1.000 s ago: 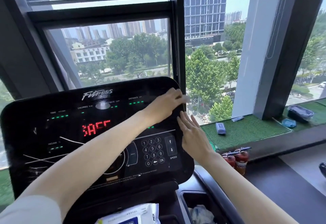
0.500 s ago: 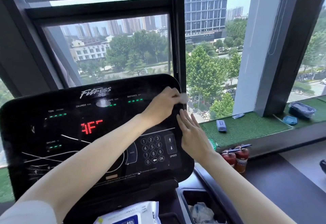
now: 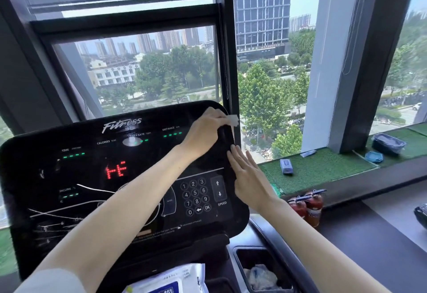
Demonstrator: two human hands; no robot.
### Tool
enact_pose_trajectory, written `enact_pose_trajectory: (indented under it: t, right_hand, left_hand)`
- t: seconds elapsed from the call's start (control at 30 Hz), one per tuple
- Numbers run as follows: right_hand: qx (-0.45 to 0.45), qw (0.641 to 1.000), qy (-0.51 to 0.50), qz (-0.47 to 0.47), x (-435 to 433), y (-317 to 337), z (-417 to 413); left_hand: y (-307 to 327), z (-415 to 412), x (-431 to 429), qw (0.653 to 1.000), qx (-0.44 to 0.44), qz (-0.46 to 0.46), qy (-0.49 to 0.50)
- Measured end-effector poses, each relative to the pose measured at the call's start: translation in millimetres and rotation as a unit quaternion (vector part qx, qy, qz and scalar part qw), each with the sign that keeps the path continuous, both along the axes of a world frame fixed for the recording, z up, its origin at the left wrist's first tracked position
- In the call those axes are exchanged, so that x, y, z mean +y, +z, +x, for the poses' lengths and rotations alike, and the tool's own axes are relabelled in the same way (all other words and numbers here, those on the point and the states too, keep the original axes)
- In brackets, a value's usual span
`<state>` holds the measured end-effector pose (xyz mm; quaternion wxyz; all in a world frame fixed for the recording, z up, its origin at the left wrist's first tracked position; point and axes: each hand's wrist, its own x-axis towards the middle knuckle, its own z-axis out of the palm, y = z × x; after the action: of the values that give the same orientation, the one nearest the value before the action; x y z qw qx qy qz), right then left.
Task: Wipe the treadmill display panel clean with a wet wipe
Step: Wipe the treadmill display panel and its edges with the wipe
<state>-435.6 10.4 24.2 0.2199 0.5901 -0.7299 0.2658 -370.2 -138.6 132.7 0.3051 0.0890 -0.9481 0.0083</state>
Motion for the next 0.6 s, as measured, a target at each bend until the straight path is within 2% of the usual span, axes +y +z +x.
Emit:
enact_pose_trajectory:
  t: [0.07, 0.2, 0.23, 0.27, 0.4, 0.43, 0.53, 0.6]
  right_hand:
    - [-0.017, 1.0, -0.003, -0.013, 8, -10, 2]
    - [-0.04, 0.999, -0.015, 0.003, 23, -36, 6]
    - [-0.043, 0.999, -0.017, 0.007, 24, -40, 8]
    - [-0.043, 0.999, -0.02, 0.011, 24, -43, 10]
    - [-0.043, 0.998, -0.041, 0.025, 21, -46, 15]
    - [-0.037, 0.998, -0.045, 0.033, 20, -46, 16]
    - [-0.021, 0.997, -0.059, 0.049, 19, -47, 14]
    - [-0.015, 0.996, -0.065, 0.054, 19, -46, 15]
  left_hand:
    - [-2, -1, 2, 0.999, 0.038, 0.018, 0.02]
    - [-35, 14, 22, 0.99, -0.11, -0.042, -0.083]
    - [-36, 15, 21, 0.986, -0.124, -0.055, -0.092]
    - [-32, 13, 17, 0.988, -0.112, -0.059, -0.085]
    - [-20, 5, 11, 0.998, 0.038, -0.01, 0.039]
    - [-26, 5, 15, 0.999, 0.025, -0.02, 0.031]
    - [-54, 18, 34, 0.985, -0.113, -0.093, -0.088]
    - [-49, 21, 31, 0.98, -0.141, -0.1, -0.099]
